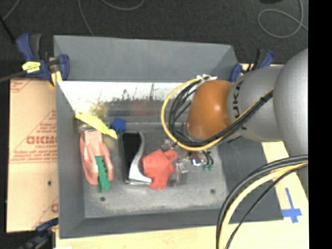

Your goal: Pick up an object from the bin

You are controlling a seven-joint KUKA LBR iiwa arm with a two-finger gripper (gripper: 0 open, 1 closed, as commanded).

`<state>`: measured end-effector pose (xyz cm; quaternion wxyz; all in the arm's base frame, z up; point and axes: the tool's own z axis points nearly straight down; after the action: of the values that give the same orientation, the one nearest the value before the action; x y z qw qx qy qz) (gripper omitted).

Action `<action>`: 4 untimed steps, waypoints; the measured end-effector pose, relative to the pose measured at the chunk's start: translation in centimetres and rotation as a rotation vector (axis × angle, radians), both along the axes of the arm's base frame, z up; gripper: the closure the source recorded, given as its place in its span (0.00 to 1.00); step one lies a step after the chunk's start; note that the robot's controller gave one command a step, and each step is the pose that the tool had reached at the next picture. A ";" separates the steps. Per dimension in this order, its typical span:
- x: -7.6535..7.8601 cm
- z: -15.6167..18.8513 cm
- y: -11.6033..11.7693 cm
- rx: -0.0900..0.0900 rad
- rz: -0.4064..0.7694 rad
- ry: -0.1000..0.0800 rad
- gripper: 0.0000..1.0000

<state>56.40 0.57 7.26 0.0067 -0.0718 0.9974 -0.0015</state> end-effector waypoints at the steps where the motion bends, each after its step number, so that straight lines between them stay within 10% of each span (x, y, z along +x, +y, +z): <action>1: 1.3 -0.1 4.1 -0.001 0.197 -0.003 1.00; 4: 1.5 6.8 3.7 -0.001 0.194 0.001 1.00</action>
Offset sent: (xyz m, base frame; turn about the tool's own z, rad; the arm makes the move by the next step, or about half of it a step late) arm 0.0000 0.0000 0.0000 0.0000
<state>57.87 4.25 14.04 0.0061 -0.1680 0.9858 -0.0015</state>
